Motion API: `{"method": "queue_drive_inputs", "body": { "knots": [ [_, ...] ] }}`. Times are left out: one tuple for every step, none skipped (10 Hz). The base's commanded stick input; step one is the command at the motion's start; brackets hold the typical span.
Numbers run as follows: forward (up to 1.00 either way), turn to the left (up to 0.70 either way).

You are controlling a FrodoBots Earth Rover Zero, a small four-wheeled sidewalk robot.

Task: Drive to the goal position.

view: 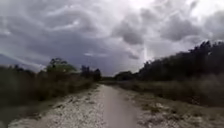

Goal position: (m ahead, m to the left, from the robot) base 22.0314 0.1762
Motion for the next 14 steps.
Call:
{"method": "queue_drive_inputs", "body": {
  "knots": [
    [0.85, 0.0],
    [0.85, 0.0],
    [0.85, 0.0],
    [0.85, 0.0],
    [0.85, 0.0],
    [0.85, 0.0],
    [0.85, 0.0],
    [0.85, 0.0],
    [0.85, 0.0],
    [0.85, 0.0],
    [0.85, 0.0],
    [0.85, 0.0],
    [0.85, 0.0],
    [0.85, 0.0]
  ]
}}
